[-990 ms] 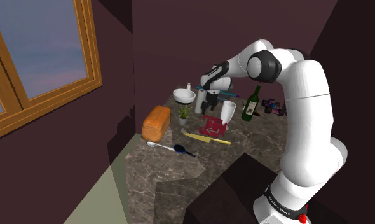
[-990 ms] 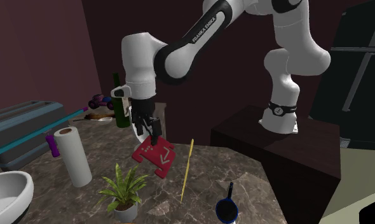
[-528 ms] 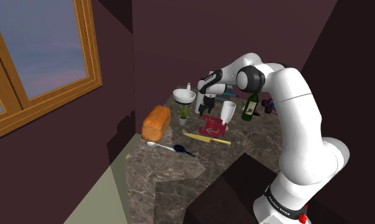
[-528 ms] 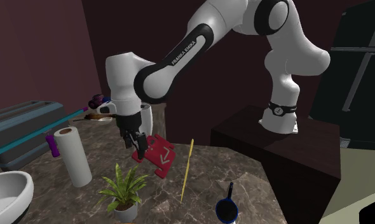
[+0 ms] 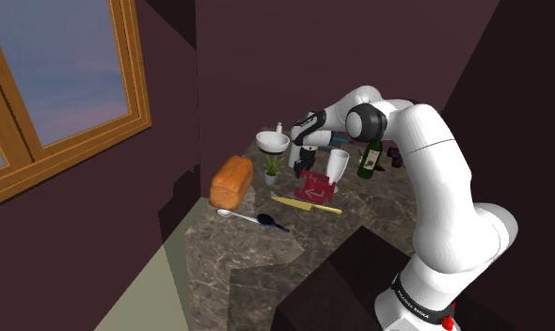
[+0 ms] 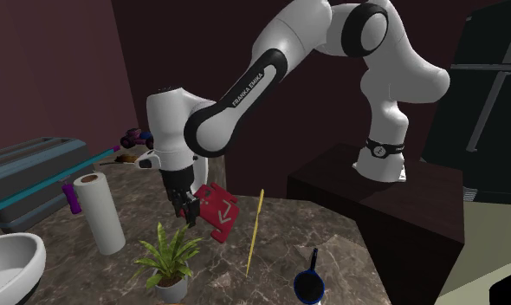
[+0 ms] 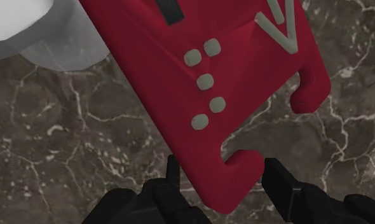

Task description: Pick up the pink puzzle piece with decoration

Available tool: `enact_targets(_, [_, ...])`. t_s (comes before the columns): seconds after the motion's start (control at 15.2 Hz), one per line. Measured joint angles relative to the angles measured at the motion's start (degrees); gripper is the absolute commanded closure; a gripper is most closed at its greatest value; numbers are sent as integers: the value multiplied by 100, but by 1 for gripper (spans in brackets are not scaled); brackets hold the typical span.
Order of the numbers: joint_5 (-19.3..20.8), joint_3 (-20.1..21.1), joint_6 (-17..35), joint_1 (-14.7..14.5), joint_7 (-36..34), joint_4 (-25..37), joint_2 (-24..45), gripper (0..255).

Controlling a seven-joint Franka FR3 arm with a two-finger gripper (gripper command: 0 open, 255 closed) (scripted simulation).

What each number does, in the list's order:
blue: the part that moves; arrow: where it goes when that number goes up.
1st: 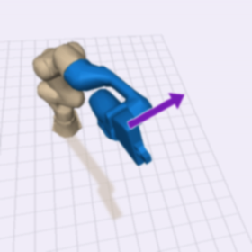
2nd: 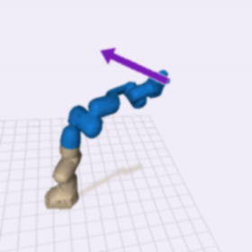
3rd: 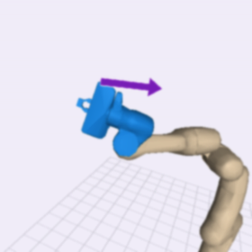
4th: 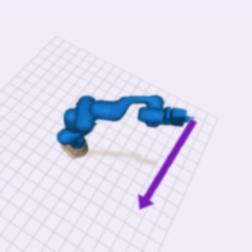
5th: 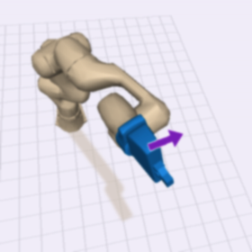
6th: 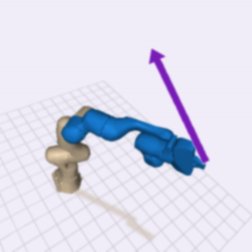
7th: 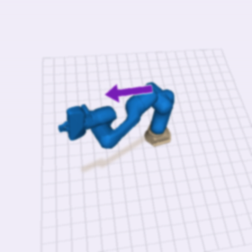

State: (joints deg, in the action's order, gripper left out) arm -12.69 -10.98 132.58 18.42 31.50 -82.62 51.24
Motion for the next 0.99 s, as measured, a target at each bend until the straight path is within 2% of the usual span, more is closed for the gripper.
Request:
enact_targets(0.59, [-4, 4, 5, -1, 0, 6, 7, 255])
enact_targets(0.99, [39, -41, -198, -32, -26, -55, -253, 255])
